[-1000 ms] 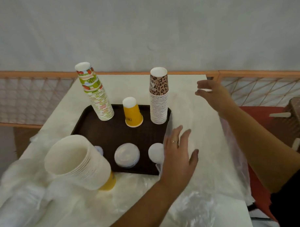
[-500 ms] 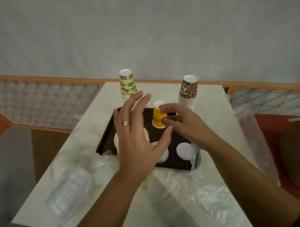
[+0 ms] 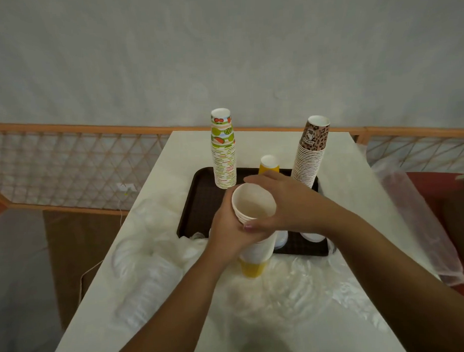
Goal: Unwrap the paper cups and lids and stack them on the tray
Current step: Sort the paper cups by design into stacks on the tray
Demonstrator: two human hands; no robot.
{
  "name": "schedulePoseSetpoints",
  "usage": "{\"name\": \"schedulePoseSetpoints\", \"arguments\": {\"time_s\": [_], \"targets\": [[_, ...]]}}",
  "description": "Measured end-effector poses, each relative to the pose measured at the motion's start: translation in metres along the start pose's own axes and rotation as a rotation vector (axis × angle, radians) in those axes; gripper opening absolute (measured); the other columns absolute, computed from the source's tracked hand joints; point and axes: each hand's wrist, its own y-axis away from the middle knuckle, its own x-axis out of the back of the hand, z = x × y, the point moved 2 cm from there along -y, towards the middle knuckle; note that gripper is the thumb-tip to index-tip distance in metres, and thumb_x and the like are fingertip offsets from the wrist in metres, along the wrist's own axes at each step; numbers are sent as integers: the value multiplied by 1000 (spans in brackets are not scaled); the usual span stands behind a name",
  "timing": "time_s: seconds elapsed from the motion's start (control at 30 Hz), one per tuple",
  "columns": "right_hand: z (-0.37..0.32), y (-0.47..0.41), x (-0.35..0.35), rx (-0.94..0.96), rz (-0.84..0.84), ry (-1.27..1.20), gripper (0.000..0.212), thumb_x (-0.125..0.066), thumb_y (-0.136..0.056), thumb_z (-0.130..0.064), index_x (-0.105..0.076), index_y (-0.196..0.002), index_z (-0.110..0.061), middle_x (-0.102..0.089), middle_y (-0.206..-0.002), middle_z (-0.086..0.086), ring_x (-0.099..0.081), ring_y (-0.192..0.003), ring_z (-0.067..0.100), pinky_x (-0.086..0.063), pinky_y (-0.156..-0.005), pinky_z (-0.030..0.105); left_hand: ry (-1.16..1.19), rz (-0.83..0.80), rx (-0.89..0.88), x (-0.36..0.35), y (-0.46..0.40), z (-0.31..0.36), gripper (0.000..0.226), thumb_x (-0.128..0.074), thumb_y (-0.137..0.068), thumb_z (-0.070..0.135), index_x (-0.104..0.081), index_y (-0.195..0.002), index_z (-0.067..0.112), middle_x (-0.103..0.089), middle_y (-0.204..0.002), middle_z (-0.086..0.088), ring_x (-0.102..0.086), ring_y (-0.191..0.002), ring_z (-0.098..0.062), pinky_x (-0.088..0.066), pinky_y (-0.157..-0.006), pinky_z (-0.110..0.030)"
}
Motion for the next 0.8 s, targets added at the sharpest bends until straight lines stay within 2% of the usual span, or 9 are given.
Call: {"name": "schedulePoseSetpoints", "arguments": {"time_s": [0.1,0.2,0.33,0.43,0.53,0.6,0.7,0.77,0.8], "targets": [[-3,-4,6,-3,9,62,79,-74,-70,-55,-41,-137,-30,-45,-133,-9,-42,-117,8,-36,-98,25,49,0,20,-2,-4,3,79,-88,-59,14,-39,-116,38,-51,-99,28,-50,-90,14,-41,-70,-2],[-3,-10,9,-19,-10,121,74,-70,-71,-57,-44,-135,-29,-47,-132,-8,-40,-117,11,-31,-90,22,111,12,32,-5,-6,2,78,-88,-59,14,-39,-114,41,-51,-99,29,-51,-90,19,-41,-68,-1],[-1,-20,18,-24,-22,126,65,-70,-72,-56,-51,-128,-28,-54,-121,-6,-48,-107,12,-36,-82,22,99,54,44,-8,-8,4,71,-87,-62,22,-40,-108,46,-52,-99,30,-52,-91,14,-39,-72,-4],[4,-29,35,-1,-49,144,67,-67,-73,-58,-47,-131,-32,-54,-125,-6,-50,-111,14,-41,-88,26,77,70,36,-10,-11,4,66,-87,-61,29,-42,-104,48,-55,-99,30,-53,-90,19,-42,-69,0],[9,-34,69,10,5,45,62,-66,-74,-53,-46,-130,-36,-54,-123,-9,-52,-109,12,-45,-91,29,41,86,46,-7,-17,4,68,-87,-60,35,-43,-111,40,-54,-101,26,-54,-89,12,-43,-64,0],[23,-37,89,-31,-101,-91,59,-68,-75,-46,-44,-129,-41,-53,-119,-12,-56,-107,11,-51,-87,29,38,87,52,-6,-22,5,69,-87,-59,32,-41,-111,39,-50,-99,28,-52,-87,15,-41,-62,1],[50,-36,100,-152,-448,-315,66,-73,-68,-35,-43,-127,-42,-47,-123,-9,-58,-107,19,-58,-75,31,68,70,77,-8,-26,4,70,-88,-59,27,-39,-108,43,-49,-97,30,-49,-84,21,-40,-61,2],[65,-35,95,-143,-615,-228,72,-79,-65,-29,-41,-124,-43,-46,-126,-8,-56,-109,19,-57,-79,31,79,60,97,-9,-28,1,74,-89,-57,29,-41,-112,41,-53,-100,27,-53,-89,14,-42,-63,0],[72,-36,89,-129,-649,-173,70,-81,-67,-26,-41,-121,-43,-47,-126,-11,-54,-110,14,-55,-82,27,77,63,100,-10,-30,0,75,-89,-56,30,-42,-114,40,-55,-102,24,-54,-92,10,-44,-65,-2]]}}
